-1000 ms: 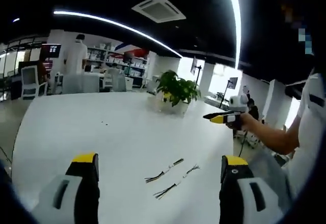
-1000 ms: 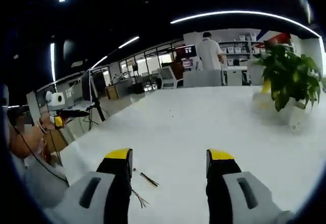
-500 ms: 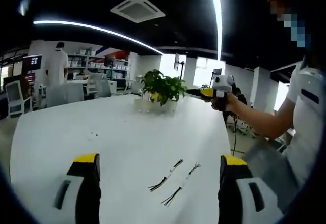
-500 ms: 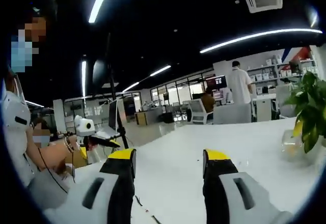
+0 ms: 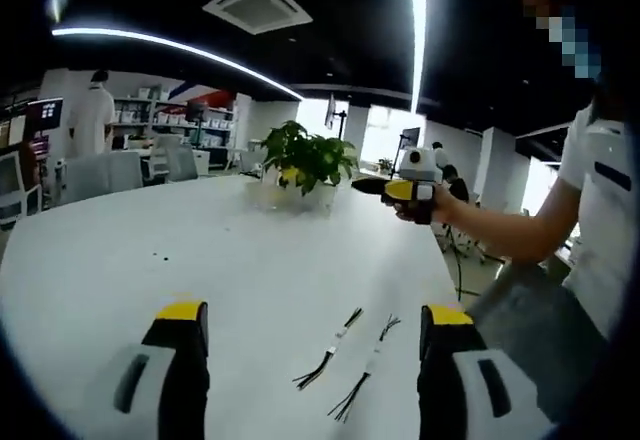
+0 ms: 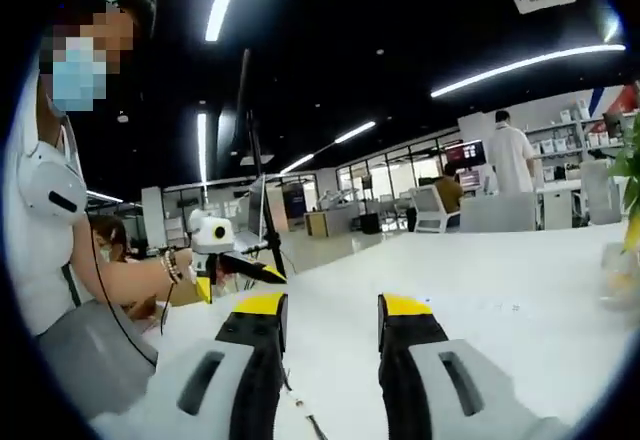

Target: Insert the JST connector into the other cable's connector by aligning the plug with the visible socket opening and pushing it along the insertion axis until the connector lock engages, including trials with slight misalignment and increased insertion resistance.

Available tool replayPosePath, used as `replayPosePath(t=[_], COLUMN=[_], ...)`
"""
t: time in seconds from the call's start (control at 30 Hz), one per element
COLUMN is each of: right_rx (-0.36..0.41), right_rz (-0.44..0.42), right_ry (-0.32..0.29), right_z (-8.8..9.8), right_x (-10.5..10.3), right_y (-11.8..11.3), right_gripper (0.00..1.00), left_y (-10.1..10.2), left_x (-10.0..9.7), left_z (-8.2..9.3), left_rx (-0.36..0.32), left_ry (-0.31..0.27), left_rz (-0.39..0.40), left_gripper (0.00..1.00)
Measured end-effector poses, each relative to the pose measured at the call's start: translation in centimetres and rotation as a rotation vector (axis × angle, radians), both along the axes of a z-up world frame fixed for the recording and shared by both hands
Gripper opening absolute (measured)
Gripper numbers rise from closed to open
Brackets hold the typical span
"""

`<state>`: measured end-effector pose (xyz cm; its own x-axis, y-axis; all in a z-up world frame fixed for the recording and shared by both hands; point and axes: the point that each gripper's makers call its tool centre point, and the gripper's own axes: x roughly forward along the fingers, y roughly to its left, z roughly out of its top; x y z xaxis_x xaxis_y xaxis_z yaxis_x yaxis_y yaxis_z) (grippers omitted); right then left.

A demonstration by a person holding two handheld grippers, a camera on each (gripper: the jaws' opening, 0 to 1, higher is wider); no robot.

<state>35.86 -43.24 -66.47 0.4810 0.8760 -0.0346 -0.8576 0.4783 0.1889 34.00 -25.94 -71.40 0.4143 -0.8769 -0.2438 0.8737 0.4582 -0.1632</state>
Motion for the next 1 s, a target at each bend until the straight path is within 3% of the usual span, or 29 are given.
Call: replayPosePath(t=[0.13,0.3,0.43,0.53,0.6,0.67,0.77,0.83,0.87,0.9,1.0], right_rx=[-0.021,-0.029,-0.035,-0.031,-0.065,-0.12,-0.216,-0.249,-0.264,-0.321,-0.36], right_rz=[-0.022,0.005,0.026,0.047,0.04,0.045,0.063,0.086,0.091,0.078,0.107], right_ry=[0.071,0.075,0.077,0.071,0.061,0.119,0.158,0.172,0.174,0.18,0.204], right_z=[-3.0,-4.1,-5.2,-5.7,-6.7,-8.3,-10.8,-11.6,-11.9,-12.9,-13.9], right_x=[-0.1,-0.4,-0.9,-1.3,-1.2,-1.4,-1.8,-2.2,-2.3,-2.1,-2.7], right_y=[1.0,2.7,3.5,4.1,4.4,4.5,4.8,5.1,5.2,5.1,5.6], right_gripper=[0.34,0.26,0.23,0.19,0.15,0.19,0.21,0.16,0.13,0.1,0.1], left_y=[-1.7,-4.0,-5.3,-5.9,-6.4,-6.8,-7.2,-7.3,-7.3,-7.5,-7.8], left_x=[0.4,-0.4,-1.0,-1.1,-1.1,-1.3,-1.5,-1.6,-1.7,-2.0,-1.9], left_z=[-2.4,-4.4,-4.9,-5.4,-6.2,-6.8,-7.8,-8.3,-8.4,-8.7,-8.9], left_rx=[-0.038,0.005,-0.001,-0.008,0.001,0.013,0.037,0.084,0.095,0.095,0.083], left_ry=[0.086,0.075,0.041,0.05,0.06,0.07,0.079,0.003,-0.006,0.018,0.042], left_rz=[0.0,-0.079,-0.119,-0.128,-0.123,-0.126,-0.134,-0.158,-0.165,-0.172,-0.163], left_gripper=[0.76,0.77,0.75,0.73,0.72,0.72,0.7,0.59,0.51,0.43,0.41])
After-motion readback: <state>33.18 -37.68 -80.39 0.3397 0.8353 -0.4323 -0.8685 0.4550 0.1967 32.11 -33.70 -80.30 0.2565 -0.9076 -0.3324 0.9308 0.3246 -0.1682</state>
